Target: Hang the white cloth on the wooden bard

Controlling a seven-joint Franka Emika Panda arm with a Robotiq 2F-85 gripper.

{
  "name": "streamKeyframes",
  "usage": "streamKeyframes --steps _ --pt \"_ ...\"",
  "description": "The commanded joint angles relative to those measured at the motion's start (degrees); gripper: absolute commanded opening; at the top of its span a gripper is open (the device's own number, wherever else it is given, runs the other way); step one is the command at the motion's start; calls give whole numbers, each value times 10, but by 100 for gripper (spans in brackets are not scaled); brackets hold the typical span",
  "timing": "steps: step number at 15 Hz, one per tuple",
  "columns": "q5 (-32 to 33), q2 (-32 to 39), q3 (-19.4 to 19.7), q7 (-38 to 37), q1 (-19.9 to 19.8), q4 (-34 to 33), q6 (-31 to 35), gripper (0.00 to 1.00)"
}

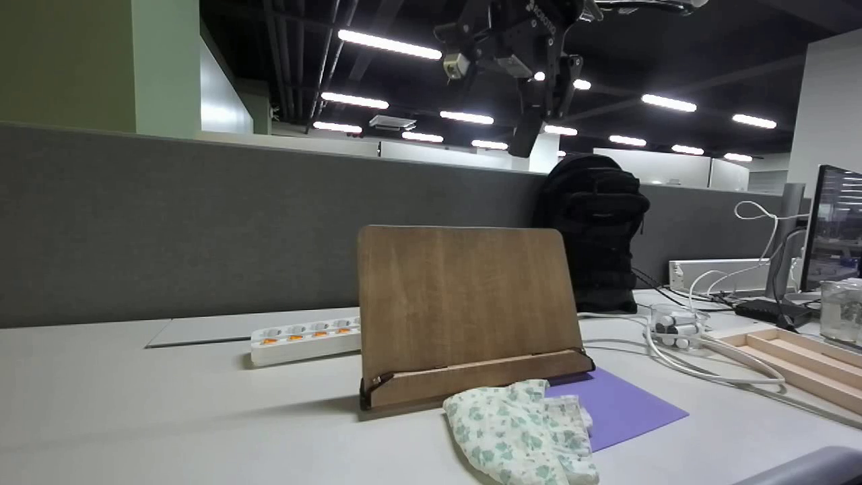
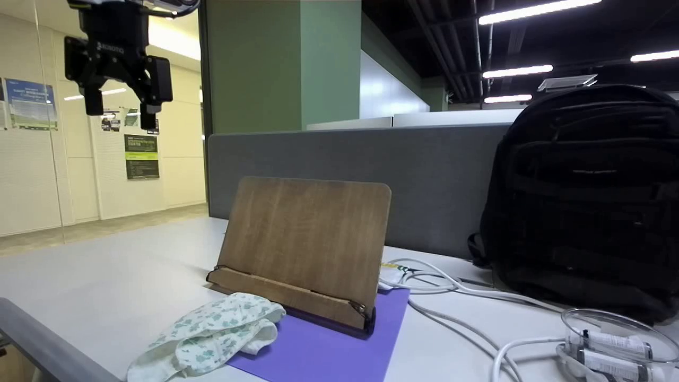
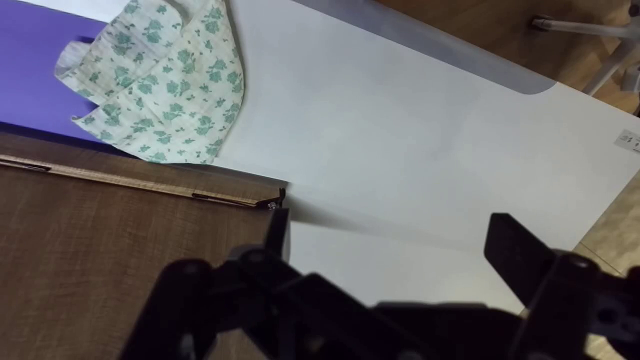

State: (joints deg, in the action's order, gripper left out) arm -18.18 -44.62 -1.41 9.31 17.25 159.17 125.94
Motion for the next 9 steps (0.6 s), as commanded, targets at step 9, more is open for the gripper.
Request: streamKeyframes --steps 9 --pt "44 102 -4 -20 -78 1 72 100"
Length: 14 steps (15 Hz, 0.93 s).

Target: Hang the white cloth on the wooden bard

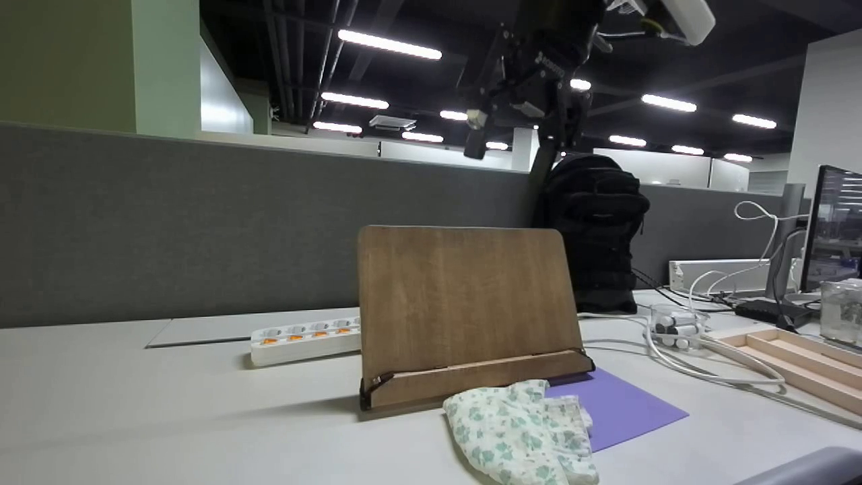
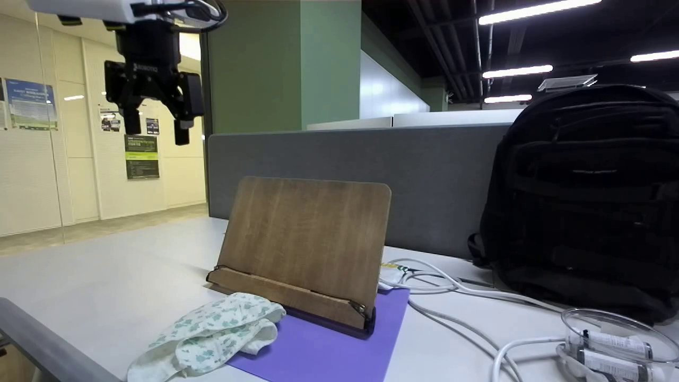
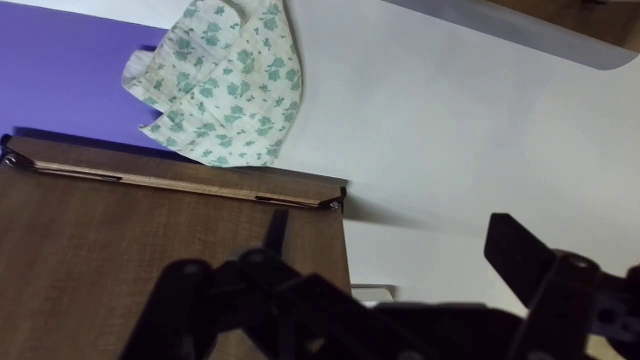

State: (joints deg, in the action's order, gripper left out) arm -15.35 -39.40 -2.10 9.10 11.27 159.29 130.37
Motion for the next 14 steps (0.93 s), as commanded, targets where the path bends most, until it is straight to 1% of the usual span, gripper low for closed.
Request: streamKeyframes --steps 1,3,6,8,11,13,14 --pt "18 70 4 -17 -25 0 36 100" --pt "20 113 4 -19 -33 -6 52 100" --pt "37 173 -14 -45 -44 -4 94 100" --pt "61 211 -29 -78 -53 0 130 100" --pt "120 267 -56 -150 -72 1 195 100" --pt "150 303 -67 -188 -75 1 223 100" --pt "122 277 -47 -137 -61 1 199 100"
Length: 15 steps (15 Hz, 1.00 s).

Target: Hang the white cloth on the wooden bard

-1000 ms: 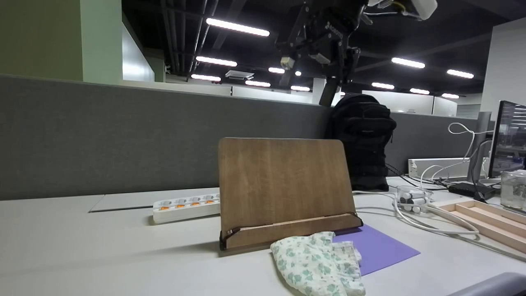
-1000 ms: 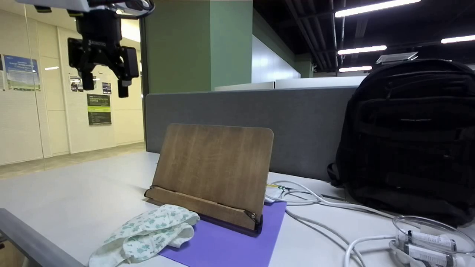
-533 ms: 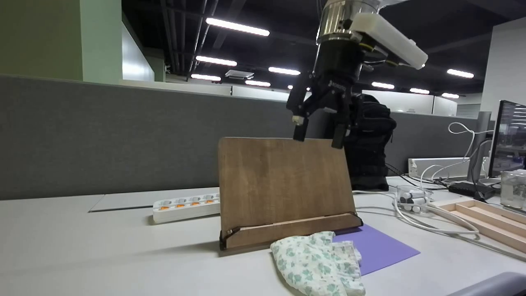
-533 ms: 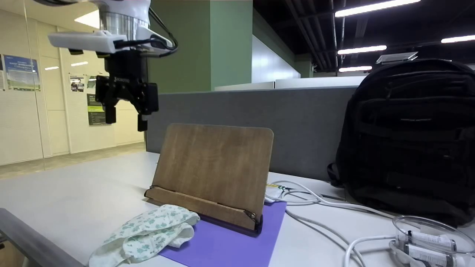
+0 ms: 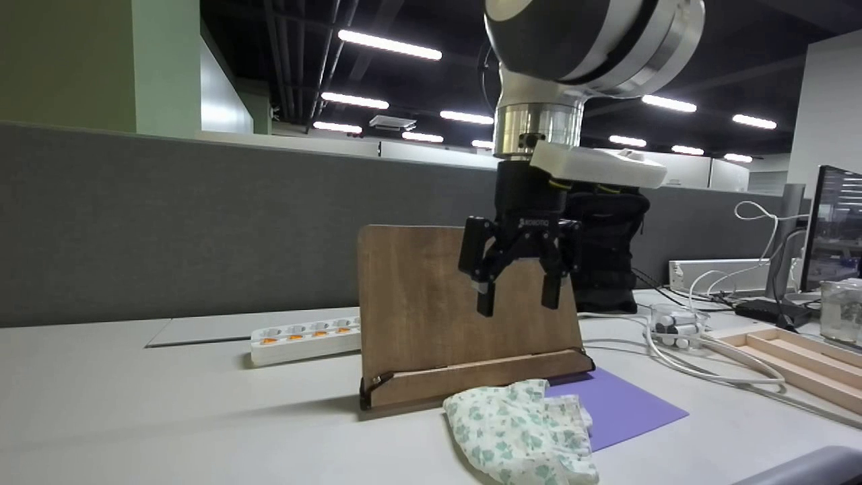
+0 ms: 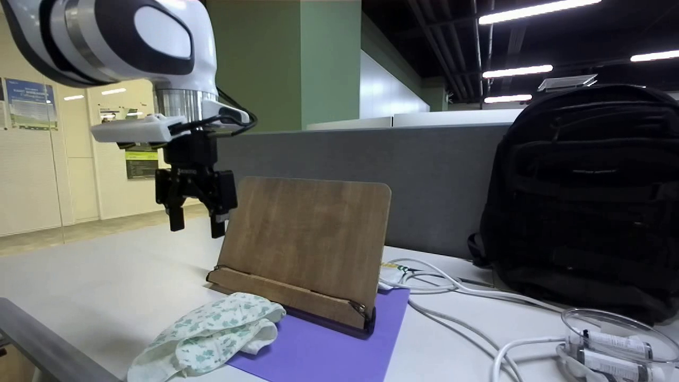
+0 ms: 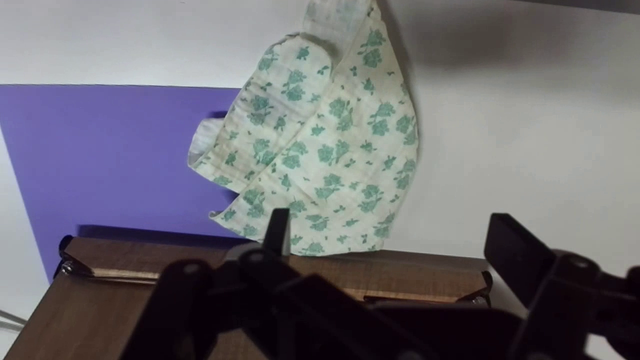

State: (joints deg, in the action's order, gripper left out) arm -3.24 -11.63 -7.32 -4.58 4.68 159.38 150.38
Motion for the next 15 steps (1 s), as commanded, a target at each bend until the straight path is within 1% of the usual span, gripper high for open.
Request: streamKeyframes --steps 1,7,9,15 --pt "11 15 1 -14 3 0 10 100" --pt "22 47 -5 -31 1 -2 25 100" --pt "6 72 -7 -29 8 -3 33 100" --pt "-5 149 -8 -28 20 -10 52 100"
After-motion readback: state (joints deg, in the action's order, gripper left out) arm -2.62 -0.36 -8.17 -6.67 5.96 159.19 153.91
